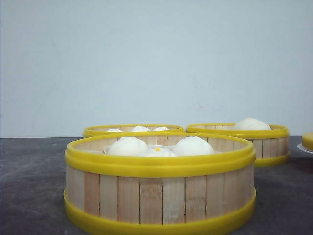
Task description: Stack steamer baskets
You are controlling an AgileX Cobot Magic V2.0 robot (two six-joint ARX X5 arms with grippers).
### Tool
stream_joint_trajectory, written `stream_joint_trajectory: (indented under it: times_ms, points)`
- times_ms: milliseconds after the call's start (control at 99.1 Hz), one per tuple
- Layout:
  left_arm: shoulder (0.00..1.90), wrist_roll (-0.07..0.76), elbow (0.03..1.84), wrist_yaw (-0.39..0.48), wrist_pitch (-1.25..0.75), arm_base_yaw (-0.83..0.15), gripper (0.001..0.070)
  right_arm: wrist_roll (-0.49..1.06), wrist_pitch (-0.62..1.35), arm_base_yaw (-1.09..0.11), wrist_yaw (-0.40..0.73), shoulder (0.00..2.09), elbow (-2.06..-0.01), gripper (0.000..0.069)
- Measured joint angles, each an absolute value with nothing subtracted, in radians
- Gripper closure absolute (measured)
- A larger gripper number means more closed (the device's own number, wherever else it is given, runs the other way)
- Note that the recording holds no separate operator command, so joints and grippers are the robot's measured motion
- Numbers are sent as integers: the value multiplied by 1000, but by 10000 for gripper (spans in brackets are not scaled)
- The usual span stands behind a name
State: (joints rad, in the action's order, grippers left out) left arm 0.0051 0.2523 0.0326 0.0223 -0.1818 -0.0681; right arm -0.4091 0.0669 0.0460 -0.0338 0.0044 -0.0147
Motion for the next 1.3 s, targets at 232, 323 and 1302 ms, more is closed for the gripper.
stream_joint_trajectory:
  times_ms: [232,323,1302]
  points:
    - [5,252,33,22,-182,-77,692,-409,67,46,-34,4,-15,684]
    - [5,252,33,22,-182,-77,692,-409,67,46,-34,4,-15,684]
    - [5,253,33,22,-182,-77,692,-410,64,46,-107,4,-15,684]
